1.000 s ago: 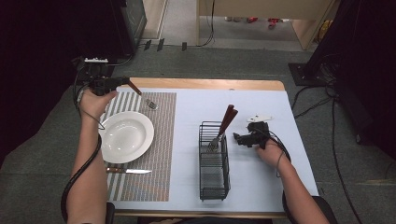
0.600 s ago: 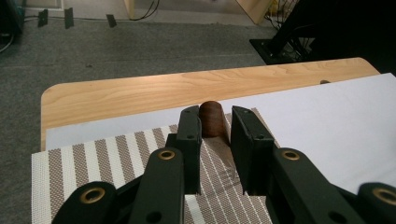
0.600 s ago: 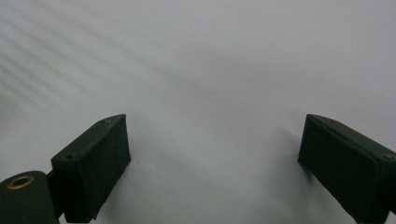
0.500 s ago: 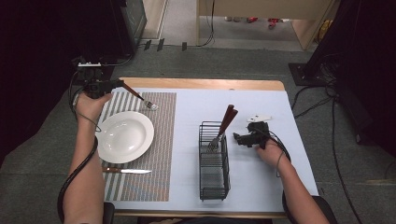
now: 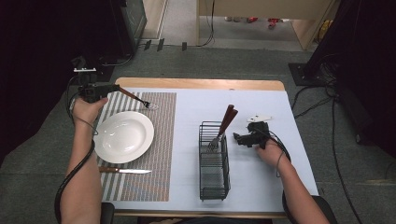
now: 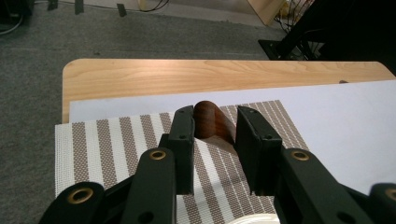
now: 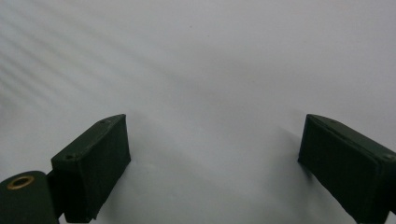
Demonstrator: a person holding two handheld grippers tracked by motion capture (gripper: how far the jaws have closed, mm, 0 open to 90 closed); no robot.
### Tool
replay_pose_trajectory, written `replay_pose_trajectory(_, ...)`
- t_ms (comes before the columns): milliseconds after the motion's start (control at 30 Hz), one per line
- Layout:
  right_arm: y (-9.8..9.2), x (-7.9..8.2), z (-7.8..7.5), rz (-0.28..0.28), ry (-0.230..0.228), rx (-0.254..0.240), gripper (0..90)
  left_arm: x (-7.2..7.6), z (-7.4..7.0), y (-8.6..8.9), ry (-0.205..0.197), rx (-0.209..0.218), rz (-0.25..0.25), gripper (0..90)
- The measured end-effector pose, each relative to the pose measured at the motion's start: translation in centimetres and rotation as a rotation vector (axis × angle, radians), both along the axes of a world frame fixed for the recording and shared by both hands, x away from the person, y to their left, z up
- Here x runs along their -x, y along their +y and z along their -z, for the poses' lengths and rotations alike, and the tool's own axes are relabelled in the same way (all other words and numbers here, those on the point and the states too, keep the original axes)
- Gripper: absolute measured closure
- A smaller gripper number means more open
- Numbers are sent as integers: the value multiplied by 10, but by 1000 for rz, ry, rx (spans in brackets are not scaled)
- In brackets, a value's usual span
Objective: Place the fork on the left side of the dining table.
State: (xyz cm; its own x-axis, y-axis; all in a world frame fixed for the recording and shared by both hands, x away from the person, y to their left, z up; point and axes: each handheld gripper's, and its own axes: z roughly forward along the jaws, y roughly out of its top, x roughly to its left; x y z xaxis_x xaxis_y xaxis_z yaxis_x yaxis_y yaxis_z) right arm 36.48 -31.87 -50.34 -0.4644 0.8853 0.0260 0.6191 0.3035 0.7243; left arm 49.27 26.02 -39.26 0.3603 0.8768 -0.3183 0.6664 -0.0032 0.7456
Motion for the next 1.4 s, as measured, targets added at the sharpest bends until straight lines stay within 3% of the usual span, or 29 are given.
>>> replay_pose_trajectory(300,0,0,0,0,-1,1,81,-1,16,13,25,34,-15,666)
replay_pose_trajectory(500,0,0,0,0,-1,1,81,-1,22,15,39,15,-17,649)
replay_pose_trajectory(1400,0,0,0,0,-2,0,81,-2,56,30,112,54,-13,642)
